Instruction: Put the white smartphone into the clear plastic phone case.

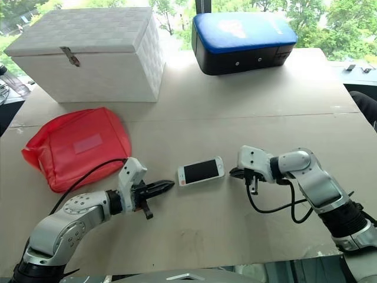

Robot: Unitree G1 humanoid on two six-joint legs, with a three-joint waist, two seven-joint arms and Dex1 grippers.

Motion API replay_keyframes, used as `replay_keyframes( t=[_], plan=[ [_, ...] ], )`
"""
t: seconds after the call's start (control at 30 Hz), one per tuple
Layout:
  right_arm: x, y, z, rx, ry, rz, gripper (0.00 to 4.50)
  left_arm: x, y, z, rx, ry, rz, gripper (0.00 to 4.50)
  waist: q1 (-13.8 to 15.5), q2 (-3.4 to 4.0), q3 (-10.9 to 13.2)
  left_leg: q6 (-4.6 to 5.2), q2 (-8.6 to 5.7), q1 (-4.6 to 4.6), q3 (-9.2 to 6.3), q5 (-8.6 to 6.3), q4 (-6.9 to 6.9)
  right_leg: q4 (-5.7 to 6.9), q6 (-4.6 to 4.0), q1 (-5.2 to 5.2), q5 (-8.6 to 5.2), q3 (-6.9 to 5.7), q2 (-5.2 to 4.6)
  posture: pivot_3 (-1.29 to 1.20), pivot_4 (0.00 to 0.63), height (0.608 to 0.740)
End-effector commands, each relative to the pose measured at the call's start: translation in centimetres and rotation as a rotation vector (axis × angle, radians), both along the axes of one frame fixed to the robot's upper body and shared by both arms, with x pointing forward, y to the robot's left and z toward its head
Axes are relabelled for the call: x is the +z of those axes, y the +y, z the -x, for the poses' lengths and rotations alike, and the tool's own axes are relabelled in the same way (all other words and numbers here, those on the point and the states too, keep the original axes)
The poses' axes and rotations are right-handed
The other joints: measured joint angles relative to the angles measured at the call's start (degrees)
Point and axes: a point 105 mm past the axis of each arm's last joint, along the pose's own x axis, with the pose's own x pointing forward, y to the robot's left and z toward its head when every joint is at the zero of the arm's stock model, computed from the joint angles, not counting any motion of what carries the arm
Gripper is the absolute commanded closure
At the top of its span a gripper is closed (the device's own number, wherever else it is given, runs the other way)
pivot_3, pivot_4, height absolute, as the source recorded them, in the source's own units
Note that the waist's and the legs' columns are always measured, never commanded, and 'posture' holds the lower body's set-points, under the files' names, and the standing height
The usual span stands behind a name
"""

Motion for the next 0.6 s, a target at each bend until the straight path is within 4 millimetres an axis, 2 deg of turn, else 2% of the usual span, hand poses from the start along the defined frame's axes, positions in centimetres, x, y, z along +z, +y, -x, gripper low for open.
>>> replay_keyframes(
  t=[0.03,0.2,0.47,0.6],
  plan=[
    [0.6,0.6,-0.1,0.026,-0.035,-0.004,4.48,0.7,-0.2,-0.2,-0.014,-0.037,0.004,4.50,0.0,0.00,0.0,0.00,0.00,0.01,0.00,0.00,0.00,0.01,0.00,0.00,0.00,0.00,0.00,0.00,0.150,0.740],
    [1.2,1.1,0.0,0.044,-0.037,-0.037,4.48,1.0,-0.3,-0.4,-0.014,-0.043,0.006,4.50,0.0,0.00,0.0,0.00,0.00,0.01,0.03,0.00,0.06,0.07,0.00,-0.01,0.00,-0.01,0.01,0.00,0.150,0.740],
    [2.1,0.1,-0.6,0.016,-0.045,-0.038,4.48,1.3,-0.7,-0.5,-0.012,-0.048,0.010,4.50,0.0,-0.01,0.0,0.00,0.00,0.02,0.05,0.00,0.11,0.15,0.00,-0.02,0.00,-0.01,0.02,0.00,0.150,0.740],
    [2.3,0.5,-0.8,0.021,-0.049,-0.050,4.48,1.4,-0.9,-0.5,-0.016,-0.050,0.012,4.50,0.0,-0.01,0.0,0.00,0.00,0.03,0.05,0.00,0.14,0.21,0.00,-0.02,0.01,-0.01,0.02,0.00,0.150,0.740]
  ],
)
